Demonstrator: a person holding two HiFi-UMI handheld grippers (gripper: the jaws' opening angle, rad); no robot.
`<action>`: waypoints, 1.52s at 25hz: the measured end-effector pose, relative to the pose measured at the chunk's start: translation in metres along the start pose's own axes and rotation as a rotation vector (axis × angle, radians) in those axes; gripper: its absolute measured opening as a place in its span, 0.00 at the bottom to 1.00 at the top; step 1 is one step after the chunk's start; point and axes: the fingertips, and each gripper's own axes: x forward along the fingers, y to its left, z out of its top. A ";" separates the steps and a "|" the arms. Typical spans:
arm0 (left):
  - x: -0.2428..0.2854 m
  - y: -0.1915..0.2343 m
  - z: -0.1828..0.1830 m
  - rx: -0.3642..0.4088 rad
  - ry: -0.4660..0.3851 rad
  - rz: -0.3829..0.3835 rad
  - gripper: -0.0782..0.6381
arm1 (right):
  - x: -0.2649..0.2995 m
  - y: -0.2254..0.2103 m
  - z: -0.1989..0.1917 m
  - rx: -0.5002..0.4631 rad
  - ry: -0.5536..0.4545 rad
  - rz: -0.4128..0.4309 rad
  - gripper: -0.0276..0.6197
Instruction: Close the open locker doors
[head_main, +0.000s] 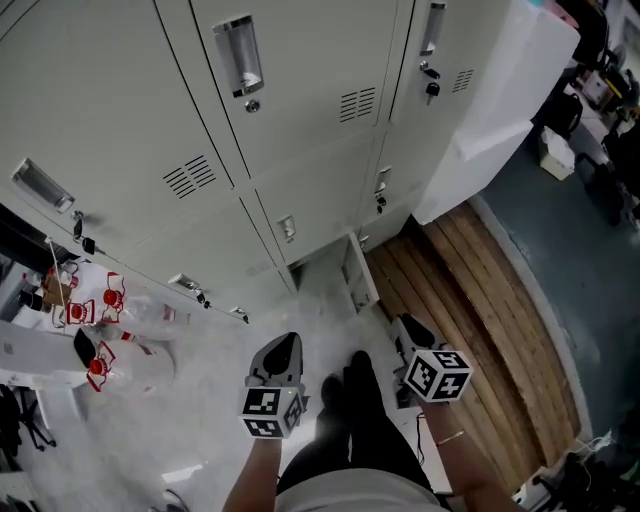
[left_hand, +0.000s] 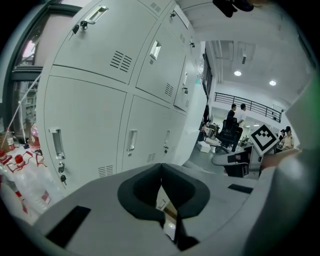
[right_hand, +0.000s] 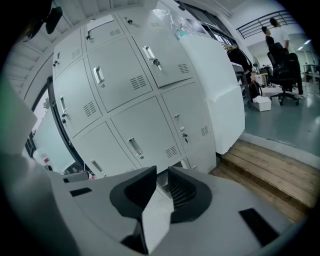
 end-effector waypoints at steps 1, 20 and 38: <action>0.005 0.003 -0.003 -0.003 0.007 0.004 0.14 | 0.009 -0.004 -0.003 -0.002 0.013 -0.002 0.16; 0.123 0.050 -0.105 -0.046 0.101 0.038 0.14 | 0.174 -0.096 -0.091 0.002 0.135 -0.040 0.11; 0.201 0.073 -0.198 -0.126 0.155 0.055 0.14 | 0.265 -0.160 -0.155 -0.033 0.241 -0.040 0.19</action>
